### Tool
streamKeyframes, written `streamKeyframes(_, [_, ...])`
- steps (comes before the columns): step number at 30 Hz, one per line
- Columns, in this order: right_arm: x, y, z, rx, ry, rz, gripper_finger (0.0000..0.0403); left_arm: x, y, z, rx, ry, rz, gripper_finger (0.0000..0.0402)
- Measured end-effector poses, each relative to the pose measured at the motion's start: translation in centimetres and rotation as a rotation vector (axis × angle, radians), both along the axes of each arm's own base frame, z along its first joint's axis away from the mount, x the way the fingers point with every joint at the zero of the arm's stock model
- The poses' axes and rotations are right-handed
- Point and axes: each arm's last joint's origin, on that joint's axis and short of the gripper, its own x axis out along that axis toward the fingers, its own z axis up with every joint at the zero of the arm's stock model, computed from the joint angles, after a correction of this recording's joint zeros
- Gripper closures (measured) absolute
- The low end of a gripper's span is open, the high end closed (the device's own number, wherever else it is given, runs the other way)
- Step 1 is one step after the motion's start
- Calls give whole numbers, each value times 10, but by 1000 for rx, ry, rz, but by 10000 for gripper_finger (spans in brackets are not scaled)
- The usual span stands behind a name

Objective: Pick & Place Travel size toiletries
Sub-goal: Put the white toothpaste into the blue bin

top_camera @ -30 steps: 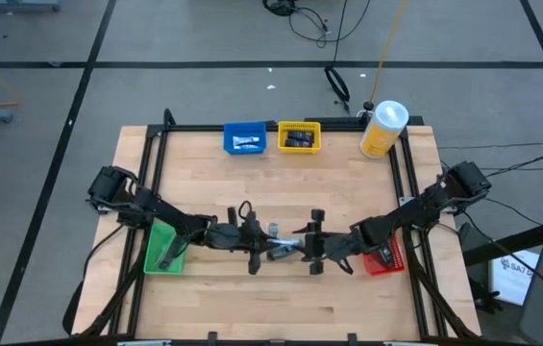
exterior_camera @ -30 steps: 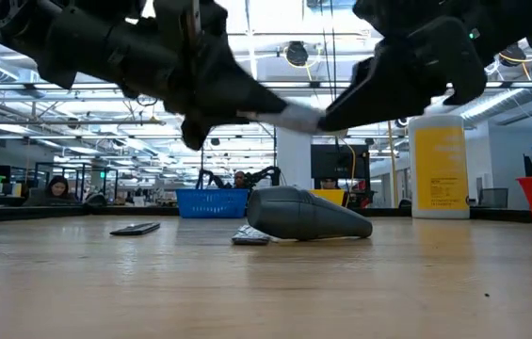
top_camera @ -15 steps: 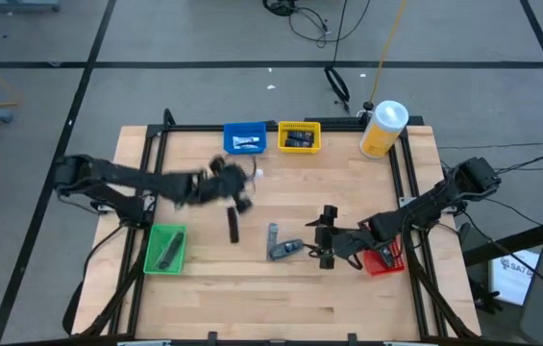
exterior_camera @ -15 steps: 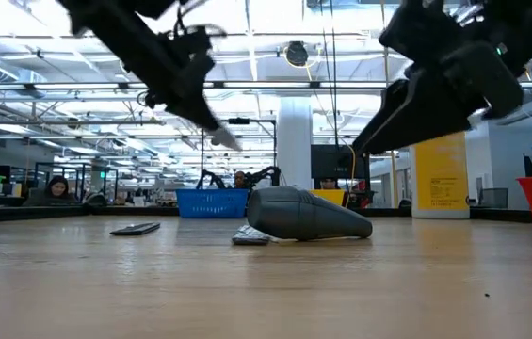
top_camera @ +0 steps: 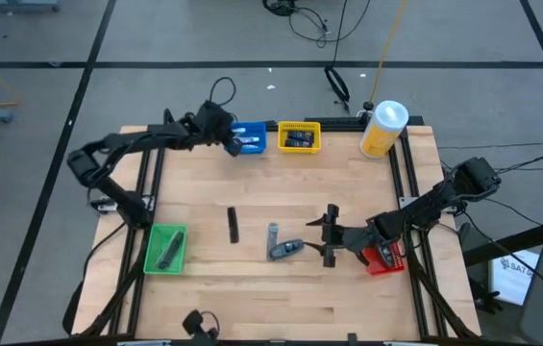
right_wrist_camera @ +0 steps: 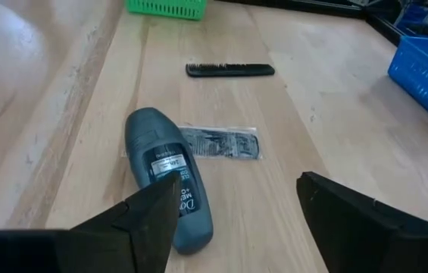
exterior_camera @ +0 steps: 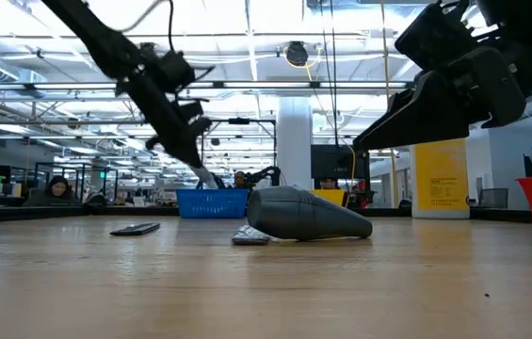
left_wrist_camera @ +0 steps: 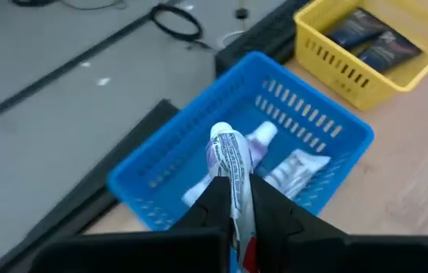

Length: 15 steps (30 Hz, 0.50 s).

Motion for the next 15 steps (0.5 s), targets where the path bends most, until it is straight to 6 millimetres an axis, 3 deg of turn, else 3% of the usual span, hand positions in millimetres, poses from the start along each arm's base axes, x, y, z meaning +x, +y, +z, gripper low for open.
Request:
streamKeyframes(7, [0, 0, 0, -1, 3, 1, 149, 7, 24, -25, -22, -86, -88, 385])
streamKeyframes(15, [0, 0, 0, -4, 4, 2, 149, 12, 24, -38, -56, -87, -165, 345])
